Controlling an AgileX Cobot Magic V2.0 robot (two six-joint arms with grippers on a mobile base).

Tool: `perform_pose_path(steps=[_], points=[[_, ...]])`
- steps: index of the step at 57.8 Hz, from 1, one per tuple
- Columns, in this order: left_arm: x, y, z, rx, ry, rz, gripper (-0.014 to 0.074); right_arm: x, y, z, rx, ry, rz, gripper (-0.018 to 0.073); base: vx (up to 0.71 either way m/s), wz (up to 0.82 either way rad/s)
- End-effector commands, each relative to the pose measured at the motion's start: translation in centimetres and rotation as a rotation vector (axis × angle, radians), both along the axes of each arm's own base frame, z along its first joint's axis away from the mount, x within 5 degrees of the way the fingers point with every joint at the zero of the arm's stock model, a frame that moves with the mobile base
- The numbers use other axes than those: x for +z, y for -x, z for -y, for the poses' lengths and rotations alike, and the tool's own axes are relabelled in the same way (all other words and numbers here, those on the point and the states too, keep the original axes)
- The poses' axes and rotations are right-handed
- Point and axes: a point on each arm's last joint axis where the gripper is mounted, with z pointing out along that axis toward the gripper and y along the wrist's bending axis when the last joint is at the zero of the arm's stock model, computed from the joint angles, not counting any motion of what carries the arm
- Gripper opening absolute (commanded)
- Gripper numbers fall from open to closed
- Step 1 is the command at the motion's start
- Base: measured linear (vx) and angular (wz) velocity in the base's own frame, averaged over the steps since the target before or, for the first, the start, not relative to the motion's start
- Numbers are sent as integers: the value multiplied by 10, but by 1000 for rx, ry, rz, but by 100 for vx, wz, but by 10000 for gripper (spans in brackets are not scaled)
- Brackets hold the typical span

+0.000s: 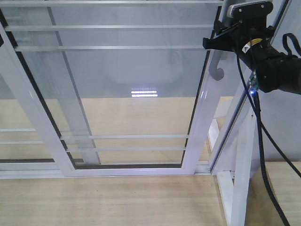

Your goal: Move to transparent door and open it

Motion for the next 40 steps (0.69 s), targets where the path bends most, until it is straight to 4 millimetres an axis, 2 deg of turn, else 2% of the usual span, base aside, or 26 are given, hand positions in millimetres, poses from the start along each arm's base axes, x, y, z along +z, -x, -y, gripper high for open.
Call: perform_pose_path(steps=[1,27,40], points=[[23,4,0,-4,34,129,559,50,12,-19,86,8,213,188,0,0],[23,4,0,-4,34,128,559,54,29,-69,212,-2,227,188,0,0],[19,4,0,-3,26,84,559,64,35,-70,216,6,220,188,0,0]])
